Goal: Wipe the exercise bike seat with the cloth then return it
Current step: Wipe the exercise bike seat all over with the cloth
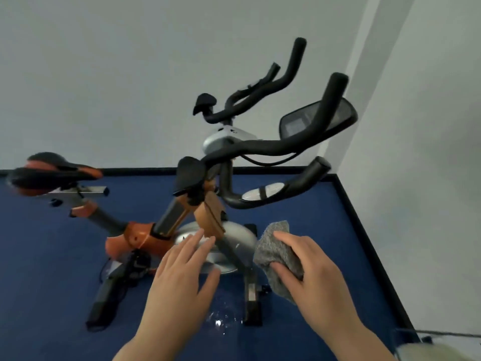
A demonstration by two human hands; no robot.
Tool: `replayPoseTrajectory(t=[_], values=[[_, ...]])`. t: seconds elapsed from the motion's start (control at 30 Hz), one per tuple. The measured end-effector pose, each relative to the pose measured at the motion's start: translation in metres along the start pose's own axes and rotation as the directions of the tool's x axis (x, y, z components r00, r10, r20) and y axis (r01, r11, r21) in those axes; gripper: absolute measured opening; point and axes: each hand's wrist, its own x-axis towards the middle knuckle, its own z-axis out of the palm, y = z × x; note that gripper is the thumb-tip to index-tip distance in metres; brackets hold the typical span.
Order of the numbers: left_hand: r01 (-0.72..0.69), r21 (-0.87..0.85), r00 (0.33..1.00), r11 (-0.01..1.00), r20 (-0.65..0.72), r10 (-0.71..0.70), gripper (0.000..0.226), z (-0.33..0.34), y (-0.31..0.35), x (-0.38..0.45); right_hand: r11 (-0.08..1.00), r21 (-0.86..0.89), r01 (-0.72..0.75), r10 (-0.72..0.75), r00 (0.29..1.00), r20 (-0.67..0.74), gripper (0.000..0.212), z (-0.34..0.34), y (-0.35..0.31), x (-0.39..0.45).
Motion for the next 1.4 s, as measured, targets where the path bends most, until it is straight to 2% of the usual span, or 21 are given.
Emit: replayPoseTrajectory(t=[0.27, 0.43, 0.67, 0.87, 1.0, 1.23, 1.4], values=[[0.170, 0.040, 0.981, 0.985, -0.105, -0.165, 0.056, -0.099, -0.165, -0.034, 0.986, 0.101, 0.129, -0.139, 0.986, 0.094, 0.049, 0.128, -0.138, 0.044], [0.240, 0.053, 0.964, 0.969, -0.129, -0.231, 0.055, -0.142, -0.230, -0.054, 0.975, 0.130, 0.178, -0.193, 0.975, 0.113, 0.048, 0.177, -0.199, 0.060], [0.335, -0.036, 0.923, 0.942, -0.188, -0.335, 0.055, -0.160, -0.270, -0.056, 0.959, 0.128, 0.253, -0.270, 0.952, 0.143, 0.048, 0.215, -0.243, 0.096], [0.403, -0.030, 0.895, 0.915, -0.199, -0.400, 0.054, -0.165, -0.306, -0.043, 0.944, 0.166, 0.287, -0.315, 0.931, 0.185, 0.047, 0.259, -0.263, 0.146], [0.447, -0.019, 0.865, 0.894, -0.244, -0.437, 0.053, -0.173, -0.333, -0.010, 0.923, 0.190, 0.333, -0.369, 0.906, 0.206, 0.048, 0.287, -0.272, 0.187], [0.439, -0.020, 0.854, 0.899, -0.304, -0.423, 0.055, -0.191, -0.368, 0.066, 0.891, 0.212, 0.401, -0.440, 0.876, 0.197, 0.045, 0.317, -0.291, 0.260], [0.464, -0.055, 0.834, 0.884, -0.310, -0.457, 0.053, -0.196, -0.393, 0.092, 0.891, 0.242, 0.383, -0.437, 0.869, 0.233, 0.043, 0.342, -0.303, 0.295]])
